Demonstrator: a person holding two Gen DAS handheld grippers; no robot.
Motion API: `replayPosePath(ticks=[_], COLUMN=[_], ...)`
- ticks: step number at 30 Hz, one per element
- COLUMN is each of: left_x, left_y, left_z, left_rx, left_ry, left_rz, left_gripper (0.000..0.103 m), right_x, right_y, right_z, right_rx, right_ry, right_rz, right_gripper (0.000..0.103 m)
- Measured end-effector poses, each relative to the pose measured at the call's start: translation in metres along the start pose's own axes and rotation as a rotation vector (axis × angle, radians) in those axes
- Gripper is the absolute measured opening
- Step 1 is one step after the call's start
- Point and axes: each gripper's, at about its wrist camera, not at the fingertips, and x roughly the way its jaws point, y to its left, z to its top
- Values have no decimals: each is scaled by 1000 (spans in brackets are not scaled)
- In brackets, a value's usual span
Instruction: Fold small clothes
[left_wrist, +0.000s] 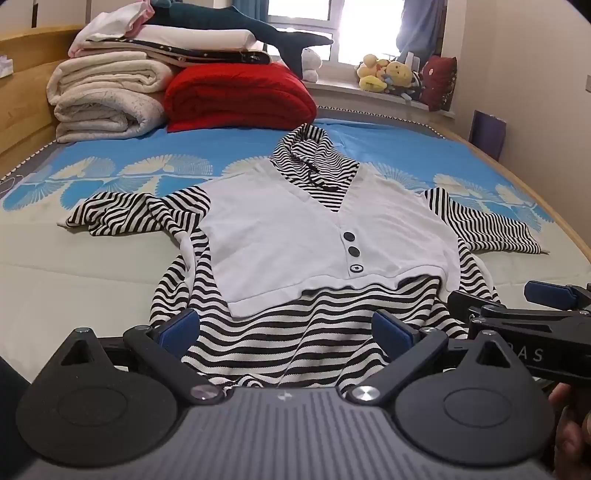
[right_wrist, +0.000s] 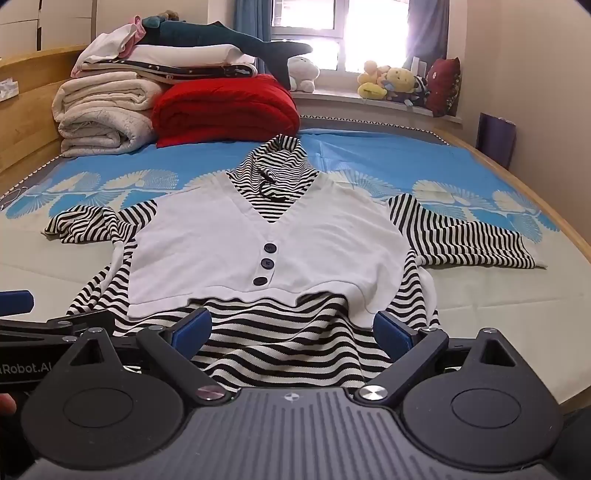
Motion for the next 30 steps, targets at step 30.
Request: replayPosePath(ticks=[30], left_x=[1], left_y=[0], left_z=[0], left_rx=[1], left_ry=[-1], left_rz=[-1], left_gripper=[100], right_x=[1], right_y=[-3], right_z=[0], right_rx=[7], right_ry=[10], right_rz=[8], right_gripper=[95])
